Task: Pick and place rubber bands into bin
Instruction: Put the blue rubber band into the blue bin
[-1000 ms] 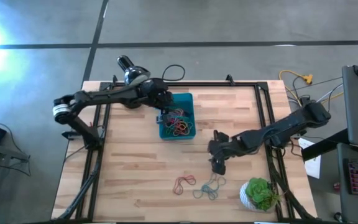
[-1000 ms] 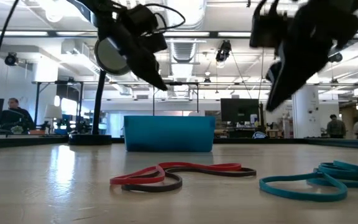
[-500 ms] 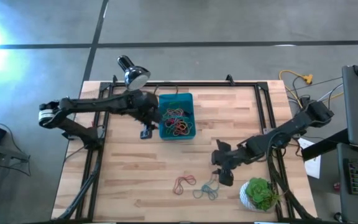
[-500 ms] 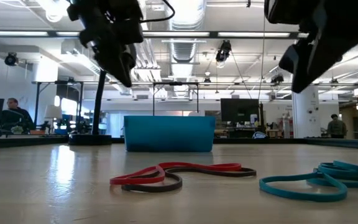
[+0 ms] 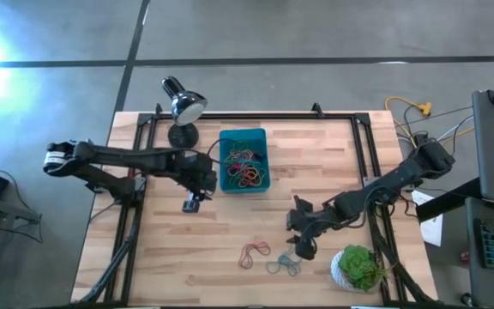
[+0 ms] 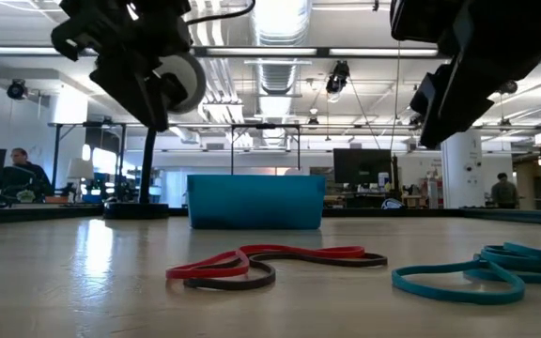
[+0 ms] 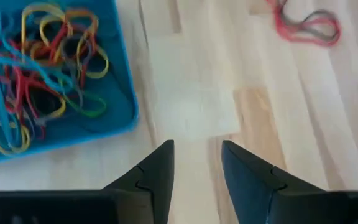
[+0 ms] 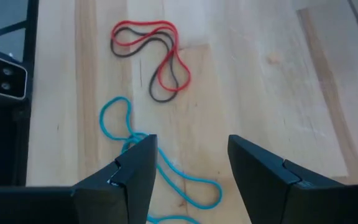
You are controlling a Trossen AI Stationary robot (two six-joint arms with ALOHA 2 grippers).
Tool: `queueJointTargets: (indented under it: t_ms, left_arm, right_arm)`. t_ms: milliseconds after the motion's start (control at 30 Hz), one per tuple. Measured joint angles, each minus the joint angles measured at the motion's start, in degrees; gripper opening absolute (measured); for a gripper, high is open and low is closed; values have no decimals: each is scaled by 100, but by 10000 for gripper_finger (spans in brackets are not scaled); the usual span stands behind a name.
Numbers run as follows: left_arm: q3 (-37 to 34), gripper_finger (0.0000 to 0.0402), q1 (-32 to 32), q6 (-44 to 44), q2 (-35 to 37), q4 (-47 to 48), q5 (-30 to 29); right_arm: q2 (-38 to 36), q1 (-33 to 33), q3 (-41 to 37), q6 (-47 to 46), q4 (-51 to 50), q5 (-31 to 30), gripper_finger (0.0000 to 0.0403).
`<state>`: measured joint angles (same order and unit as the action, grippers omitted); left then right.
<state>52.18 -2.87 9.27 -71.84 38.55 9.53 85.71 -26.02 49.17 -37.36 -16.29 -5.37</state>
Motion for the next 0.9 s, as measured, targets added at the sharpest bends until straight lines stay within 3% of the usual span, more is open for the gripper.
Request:
queueJointTargets:
  t_ms: [567,900]
  left_arm:
    - [-342,118,235,-731,73,-202,44]
    - [-498,118,385,-764,70,-654,49]
  right_arm:
    - [20,-238,-17,-186,32,-21,192]
    - [824,-424,-8,-280,165,81,192]
